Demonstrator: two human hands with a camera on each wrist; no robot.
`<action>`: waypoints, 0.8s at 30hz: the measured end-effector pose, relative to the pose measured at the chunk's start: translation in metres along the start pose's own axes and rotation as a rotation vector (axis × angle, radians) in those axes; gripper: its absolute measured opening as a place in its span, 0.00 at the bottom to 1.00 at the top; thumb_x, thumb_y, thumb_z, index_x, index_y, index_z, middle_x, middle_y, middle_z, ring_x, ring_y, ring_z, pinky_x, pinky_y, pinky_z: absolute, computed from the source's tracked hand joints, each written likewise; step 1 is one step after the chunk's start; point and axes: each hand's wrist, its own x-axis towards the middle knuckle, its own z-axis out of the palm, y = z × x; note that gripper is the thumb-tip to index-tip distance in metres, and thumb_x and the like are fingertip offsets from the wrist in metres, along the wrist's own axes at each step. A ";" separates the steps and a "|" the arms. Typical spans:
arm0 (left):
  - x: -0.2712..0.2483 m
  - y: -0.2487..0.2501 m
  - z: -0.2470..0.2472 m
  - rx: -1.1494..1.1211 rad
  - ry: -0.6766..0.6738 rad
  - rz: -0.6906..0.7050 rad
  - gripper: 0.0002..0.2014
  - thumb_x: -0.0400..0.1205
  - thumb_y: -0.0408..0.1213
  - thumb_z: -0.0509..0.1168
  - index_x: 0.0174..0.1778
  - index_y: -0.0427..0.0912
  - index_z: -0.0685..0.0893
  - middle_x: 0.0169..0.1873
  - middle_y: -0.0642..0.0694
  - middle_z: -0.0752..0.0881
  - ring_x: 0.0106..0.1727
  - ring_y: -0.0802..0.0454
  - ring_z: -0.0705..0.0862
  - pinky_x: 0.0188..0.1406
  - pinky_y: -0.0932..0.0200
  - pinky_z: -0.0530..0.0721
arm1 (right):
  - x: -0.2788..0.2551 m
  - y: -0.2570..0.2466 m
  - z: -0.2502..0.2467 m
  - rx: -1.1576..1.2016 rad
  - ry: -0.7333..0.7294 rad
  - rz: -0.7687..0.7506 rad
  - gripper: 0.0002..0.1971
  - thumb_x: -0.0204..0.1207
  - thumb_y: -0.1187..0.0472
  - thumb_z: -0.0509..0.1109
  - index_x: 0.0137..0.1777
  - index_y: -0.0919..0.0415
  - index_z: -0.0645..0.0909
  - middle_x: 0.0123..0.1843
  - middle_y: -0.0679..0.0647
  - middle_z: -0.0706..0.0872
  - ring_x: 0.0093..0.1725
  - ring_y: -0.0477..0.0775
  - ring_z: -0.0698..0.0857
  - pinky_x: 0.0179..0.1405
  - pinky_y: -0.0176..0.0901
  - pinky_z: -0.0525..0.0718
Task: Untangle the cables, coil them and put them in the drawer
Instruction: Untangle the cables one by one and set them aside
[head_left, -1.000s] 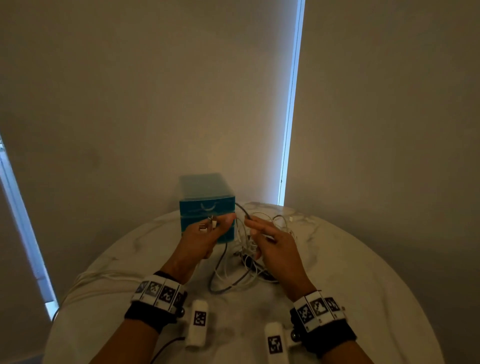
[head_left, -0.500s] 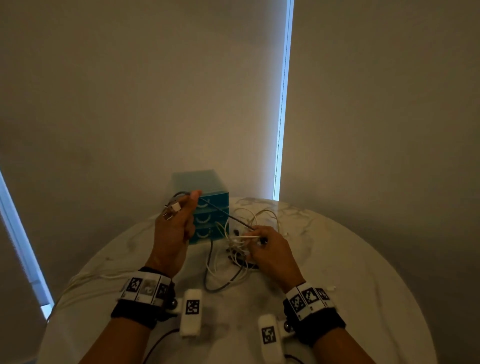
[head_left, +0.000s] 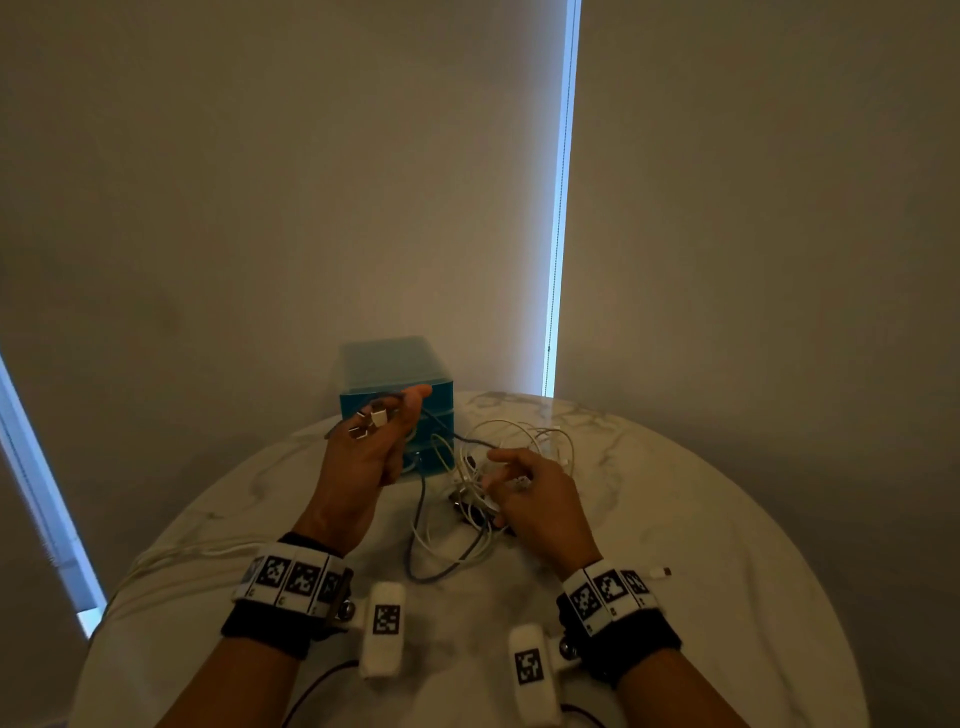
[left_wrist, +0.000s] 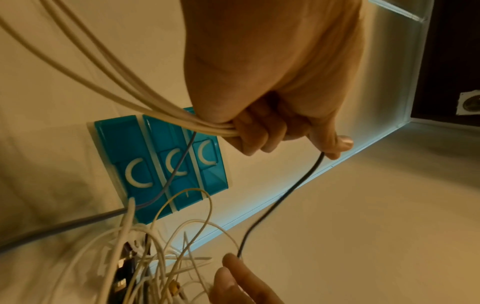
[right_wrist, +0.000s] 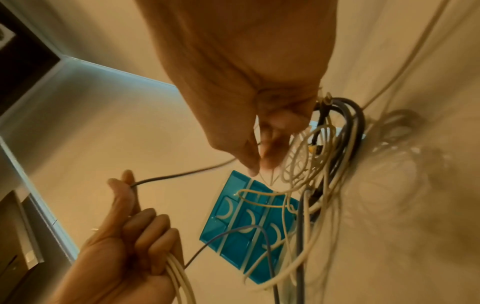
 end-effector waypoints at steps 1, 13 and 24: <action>-0.001 0.002 0.000 -0.017 0.000 0.008 0.18 0.83 0.52 0.73 0.64 0.47 0.94 0.27 0.48 0.64 0.28 0.53 0.59 0.22 0.64 0.69 | 0.001 0.002 -0.002 -0.047 0.045 -0.023 0.13 0.81 0.59 0.81 0.63 0.49 0.90 0.48 0.49 0.92 0.39 0.40 0.90 0.36 0.27 0.85; 0.003 0.008 -0.007 -0.150 -0.043 0.076 0.24 0.76 0.63 0.79 0.62 0.54 0.94 0.25 0.53 0.66 0.23 0.59 0.62 0.22 0.61 0.61 | 0.010 0.007 -0.010 -0.287 0.264 0.123 0.15 0.74 0.38 0.83 0.42 0.48 0.86 0.43 0.45 0.90 0.46 0.50 0.89 0.41 0.45 0.85; 0.006 0.000 -0.013 0.006 0.013 0.026 0.23 0.85 0.62 0.64 0.71 0.58 0.91 0.27 0.51 0.61 0.27 0.56 0.59 0.24 0.58 0.59 | 0.006 -0.020 -0.024 0.112 0.402 -0.142 0.05 0.85 0.49 0.77 0.57 0.45 0.92 0.42 0.46 0.94 0.41 0.44 0.93 0.42 0.44 0.94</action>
